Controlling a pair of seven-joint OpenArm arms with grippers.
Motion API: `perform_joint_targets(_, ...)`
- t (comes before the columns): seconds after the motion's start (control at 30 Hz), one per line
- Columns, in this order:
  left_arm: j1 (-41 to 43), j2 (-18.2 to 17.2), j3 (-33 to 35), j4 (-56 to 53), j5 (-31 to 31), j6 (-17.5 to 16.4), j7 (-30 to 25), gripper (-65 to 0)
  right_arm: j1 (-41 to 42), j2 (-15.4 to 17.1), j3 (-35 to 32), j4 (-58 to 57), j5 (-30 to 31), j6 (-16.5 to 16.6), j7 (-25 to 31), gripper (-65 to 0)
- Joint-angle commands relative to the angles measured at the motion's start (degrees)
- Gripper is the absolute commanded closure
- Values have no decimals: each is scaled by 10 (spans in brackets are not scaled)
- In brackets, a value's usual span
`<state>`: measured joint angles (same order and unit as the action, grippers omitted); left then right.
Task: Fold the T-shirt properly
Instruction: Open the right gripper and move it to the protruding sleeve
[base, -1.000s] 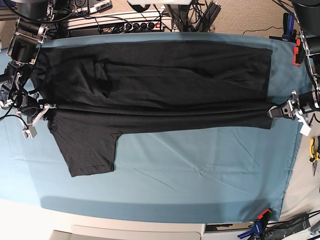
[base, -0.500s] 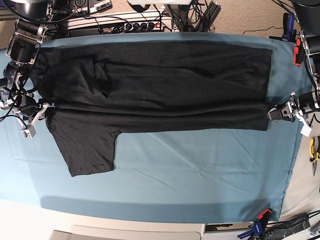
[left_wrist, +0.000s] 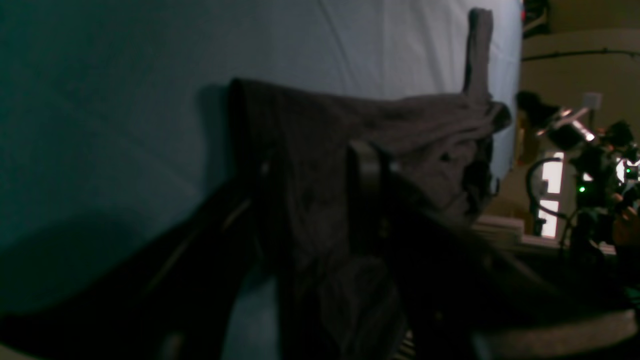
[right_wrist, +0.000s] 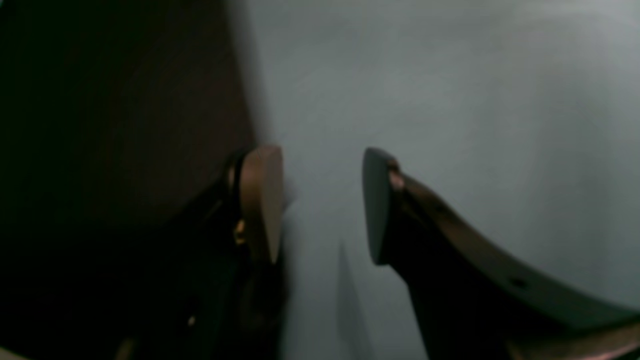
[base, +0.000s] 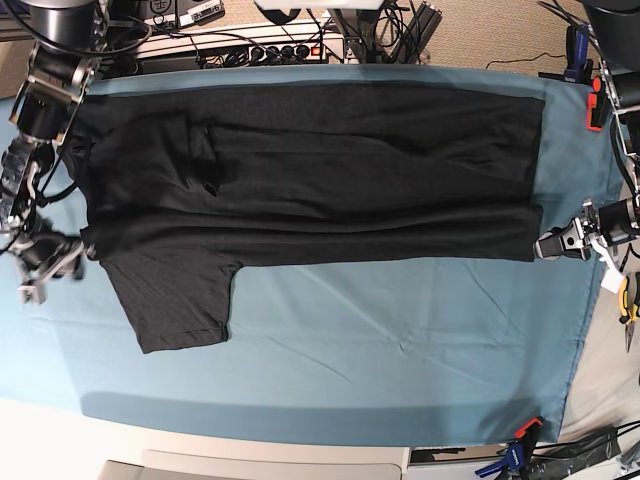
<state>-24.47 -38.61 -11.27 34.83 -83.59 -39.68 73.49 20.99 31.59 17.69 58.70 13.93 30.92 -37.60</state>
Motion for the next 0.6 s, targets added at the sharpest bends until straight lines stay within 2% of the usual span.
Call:
perform_joint_targets(0.0,-13,-15,-2,9,-14,-3,-5,-220,26,14,4,9,0,-12,23,-265)
perform_joint_targets(0.1,-13,-15,-2,9,-14,-3,-7,-220,58,11,4,8,-1,-38,14,-266)
perform_joint_targets(0.23,-13,-14,-2,9,-14,-3,-11,-220,99,-8,4,-15,0,-38,9,-266)
perform_joint_targets(0.37,-13,-12,-2,9,-14,-3,-11,-220,140,-34,4,-94,0,-38,48,-267)
perform_joint_targets(0.47,-13,-12,-2,9,-14,-3,-11,-220,169,-52,4,-163,2,-40,76,-321)
perform_joint_targets(0.57,-13,-12,-2,9,-14,-3,-11,-220,193,-68,4,-221,15,-52,87,-324)
